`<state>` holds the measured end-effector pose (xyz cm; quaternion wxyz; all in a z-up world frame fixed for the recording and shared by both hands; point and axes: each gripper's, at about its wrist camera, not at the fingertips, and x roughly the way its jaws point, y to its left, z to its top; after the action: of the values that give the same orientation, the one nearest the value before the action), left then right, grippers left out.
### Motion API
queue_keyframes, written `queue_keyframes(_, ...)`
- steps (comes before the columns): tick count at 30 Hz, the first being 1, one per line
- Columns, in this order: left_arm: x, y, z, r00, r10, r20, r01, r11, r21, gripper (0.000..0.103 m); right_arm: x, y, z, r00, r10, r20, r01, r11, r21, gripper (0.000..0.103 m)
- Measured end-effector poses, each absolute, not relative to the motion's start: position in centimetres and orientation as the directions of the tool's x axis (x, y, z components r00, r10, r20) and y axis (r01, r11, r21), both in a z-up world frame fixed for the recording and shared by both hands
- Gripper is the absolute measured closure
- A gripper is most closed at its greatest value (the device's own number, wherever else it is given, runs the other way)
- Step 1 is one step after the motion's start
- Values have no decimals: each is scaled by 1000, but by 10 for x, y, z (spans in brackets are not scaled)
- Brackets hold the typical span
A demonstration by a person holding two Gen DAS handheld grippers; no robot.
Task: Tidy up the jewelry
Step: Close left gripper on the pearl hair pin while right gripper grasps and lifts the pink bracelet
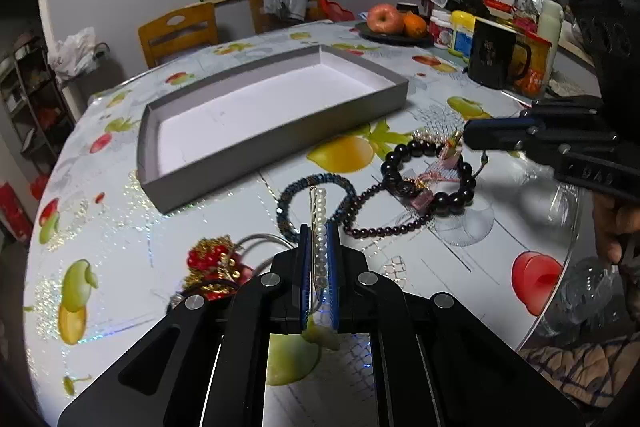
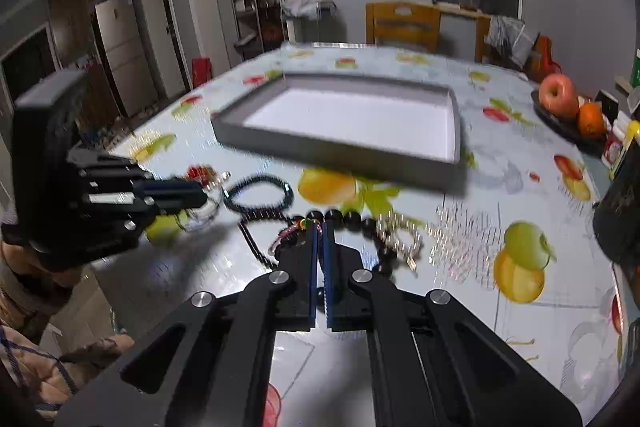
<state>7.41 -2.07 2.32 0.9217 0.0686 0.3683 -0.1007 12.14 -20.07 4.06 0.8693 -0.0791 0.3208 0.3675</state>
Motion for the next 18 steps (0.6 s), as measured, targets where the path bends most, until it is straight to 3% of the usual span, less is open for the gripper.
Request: queue_keyframes(18,71,-3,47,745,-116,-657,205,977,60,95,119,-209,105,576,661,-480,-712,695,102,101)
